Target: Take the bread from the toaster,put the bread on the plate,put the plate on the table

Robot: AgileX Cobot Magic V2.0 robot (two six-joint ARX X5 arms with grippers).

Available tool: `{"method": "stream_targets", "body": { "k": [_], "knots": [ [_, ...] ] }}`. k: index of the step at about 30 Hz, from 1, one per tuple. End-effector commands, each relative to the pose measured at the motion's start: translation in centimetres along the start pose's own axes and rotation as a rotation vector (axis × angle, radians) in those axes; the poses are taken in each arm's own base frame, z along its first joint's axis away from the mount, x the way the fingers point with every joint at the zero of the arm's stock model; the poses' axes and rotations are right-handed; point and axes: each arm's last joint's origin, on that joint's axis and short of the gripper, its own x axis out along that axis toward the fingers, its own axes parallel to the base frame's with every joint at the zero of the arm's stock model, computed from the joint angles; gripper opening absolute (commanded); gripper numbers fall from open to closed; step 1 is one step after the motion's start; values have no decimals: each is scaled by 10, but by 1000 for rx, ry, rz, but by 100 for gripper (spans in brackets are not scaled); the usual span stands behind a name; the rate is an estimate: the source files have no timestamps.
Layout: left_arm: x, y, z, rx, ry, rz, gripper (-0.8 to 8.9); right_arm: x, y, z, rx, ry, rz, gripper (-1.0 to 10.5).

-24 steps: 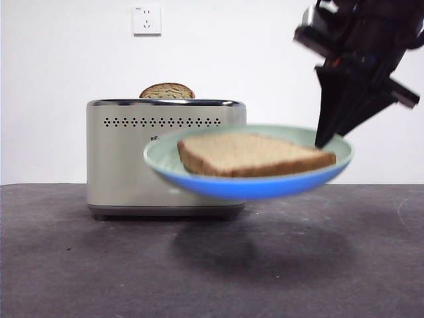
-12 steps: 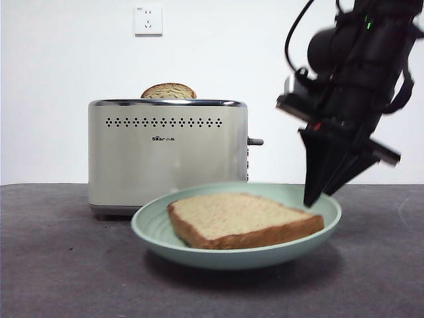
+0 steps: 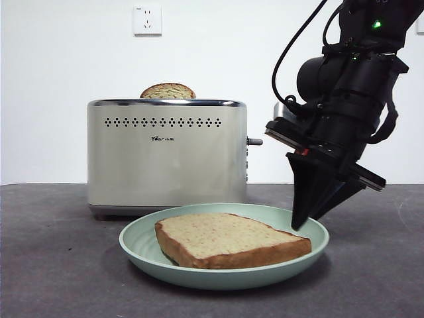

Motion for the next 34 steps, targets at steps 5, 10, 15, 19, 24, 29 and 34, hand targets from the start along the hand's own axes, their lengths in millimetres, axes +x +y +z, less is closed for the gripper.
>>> {"method": "stream_targets", "body": {
  "k": [5,10,15,19,24,29,34],
  "knots": [
    [1,0,-2,-15,18,-5,502,2,0,2,-7,-14,-6,329],
    [1,0,-2,-15,21,-5,503,1,-3,2,0,-17,-75,329],
    [3,0,-1,-16,24,-3,502,-22,2,-1,2,-57,-69,329],
    [9,3,-3,-21,64,26,502,-62,18,-9,-22,-162,-65,328],
    [23,10,-12,-39,222,143,501,-124,43,-33,-86,-344,-56,316],
    [38,17,-24,-65,392,279,498,-179,66,-69,-162,-530,-2,316],
    [49,22,-39,-94,464,399,416,-212,79,-104,-209,-645,7,316]
  ]
}}
